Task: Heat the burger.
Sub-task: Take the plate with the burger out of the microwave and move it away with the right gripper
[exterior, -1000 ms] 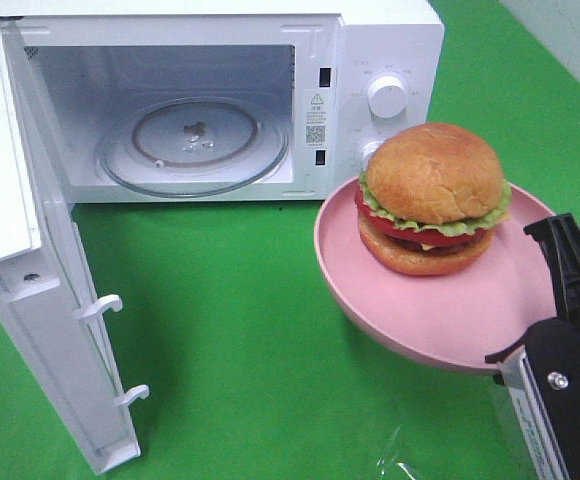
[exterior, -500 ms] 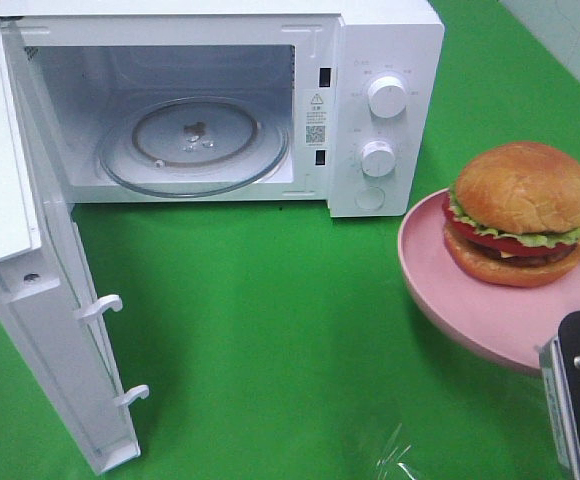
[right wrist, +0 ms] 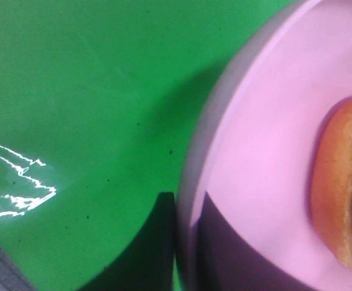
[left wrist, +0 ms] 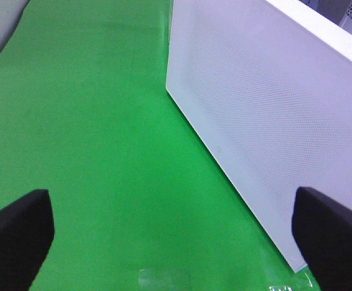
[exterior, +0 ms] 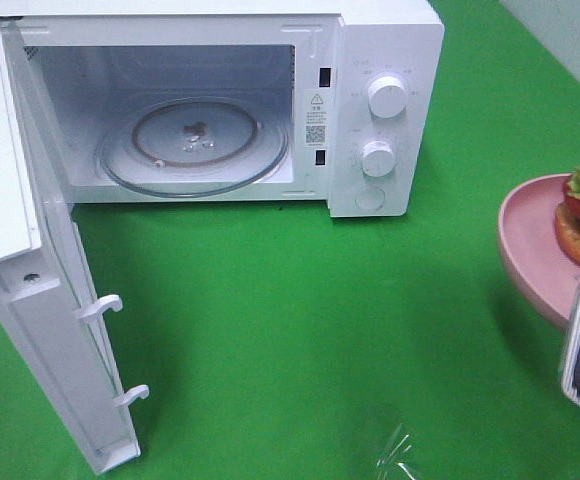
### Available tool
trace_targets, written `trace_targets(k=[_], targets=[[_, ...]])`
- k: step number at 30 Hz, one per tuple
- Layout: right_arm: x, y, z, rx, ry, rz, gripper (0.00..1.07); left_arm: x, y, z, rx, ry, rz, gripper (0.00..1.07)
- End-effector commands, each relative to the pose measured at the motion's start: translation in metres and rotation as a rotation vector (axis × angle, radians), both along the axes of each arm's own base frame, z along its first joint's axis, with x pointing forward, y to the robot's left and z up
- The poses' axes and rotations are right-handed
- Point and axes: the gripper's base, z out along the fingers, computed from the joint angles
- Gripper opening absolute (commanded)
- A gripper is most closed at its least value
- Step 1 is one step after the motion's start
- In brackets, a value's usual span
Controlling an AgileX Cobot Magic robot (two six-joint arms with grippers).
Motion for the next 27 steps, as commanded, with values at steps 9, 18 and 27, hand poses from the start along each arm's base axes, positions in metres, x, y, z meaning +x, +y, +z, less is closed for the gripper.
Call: trace_targets(k=[9,18,27], targets=[[0.002,-0.010,0.004,0.031,-0.044,-0.223,0.00,-0.002,0.000,0.000,0.000,-0.023,0.002,1.00],[0.015,-0.007,0.006,0.009,-0.058,-0.357,0.00,-0.002,0.000,0.000,0.000,-0.023,0.002,1.00],[0.031,0.004,0.002,0.015,-0.044,-0.529,0.00,-0.002,0.000,0.000,0.000,-0.023,0.002,1.00]])
